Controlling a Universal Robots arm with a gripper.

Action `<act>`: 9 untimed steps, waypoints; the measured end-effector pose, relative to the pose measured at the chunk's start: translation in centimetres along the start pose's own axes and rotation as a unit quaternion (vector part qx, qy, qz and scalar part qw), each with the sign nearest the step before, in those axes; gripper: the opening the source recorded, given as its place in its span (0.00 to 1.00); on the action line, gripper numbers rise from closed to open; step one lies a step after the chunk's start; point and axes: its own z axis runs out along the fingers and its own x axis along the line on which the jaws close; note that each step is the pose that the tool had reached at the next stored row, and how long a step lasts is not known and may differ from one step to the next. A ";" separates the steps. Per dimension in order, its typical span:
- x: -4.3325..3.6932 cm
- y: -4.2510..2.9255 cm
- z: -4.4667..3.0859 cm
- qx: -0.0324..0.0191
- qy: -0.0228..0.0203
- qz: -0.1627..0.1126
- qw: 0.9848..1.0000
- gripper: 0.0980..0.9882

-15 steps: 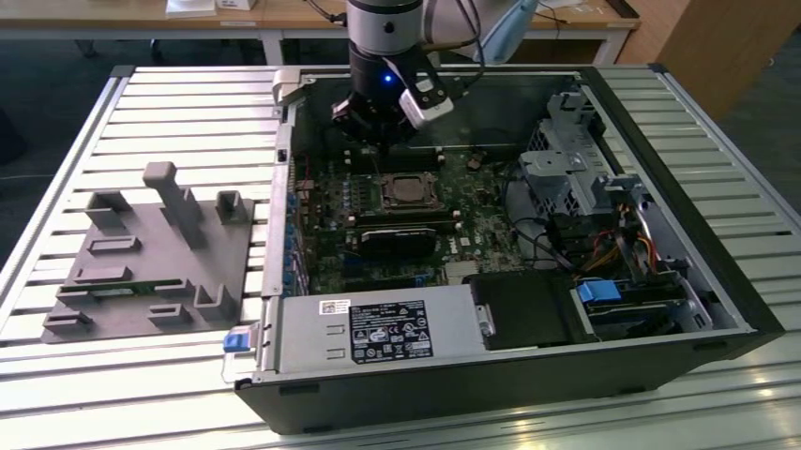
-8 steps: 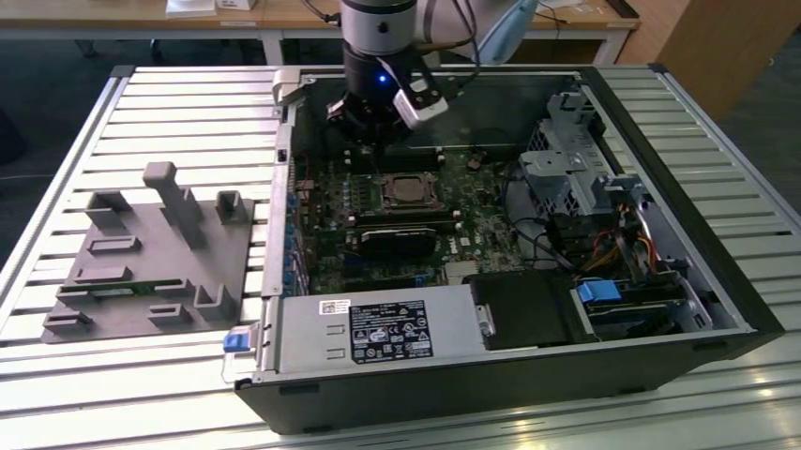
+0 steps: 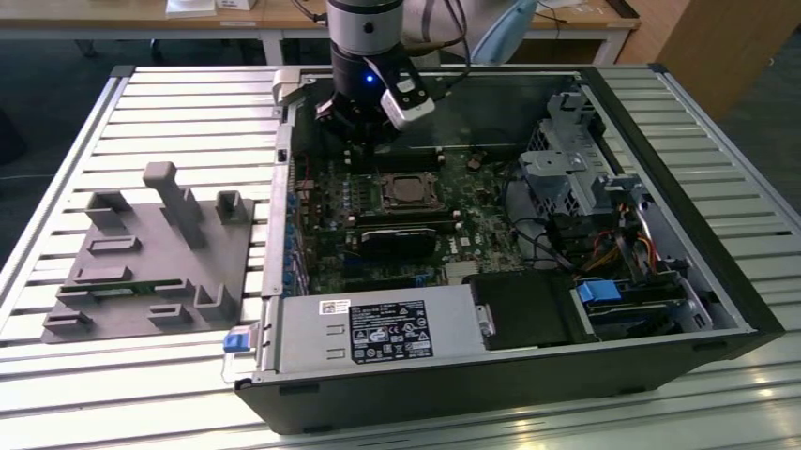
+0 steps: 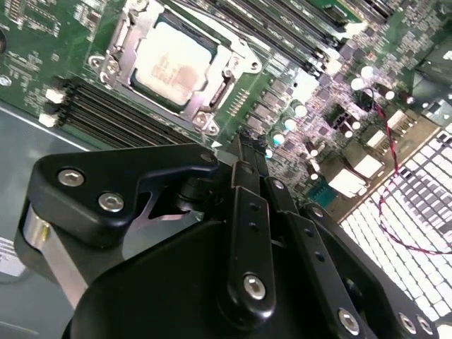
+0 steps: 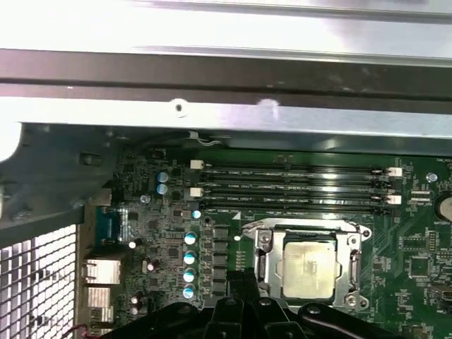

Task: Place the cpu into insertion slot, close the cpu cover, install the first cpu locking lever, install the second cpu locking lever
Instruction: 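Install the first cpu locking lever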

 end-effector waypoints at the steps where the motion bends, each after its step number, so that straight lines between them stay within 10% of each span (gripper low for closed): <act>1: 0.17 0.02 0.00 0.000 0.000 0.000 1.000 0.01; 9: 0.84 0.69 0.00 0.000 0.000 0.000 1.000 0.01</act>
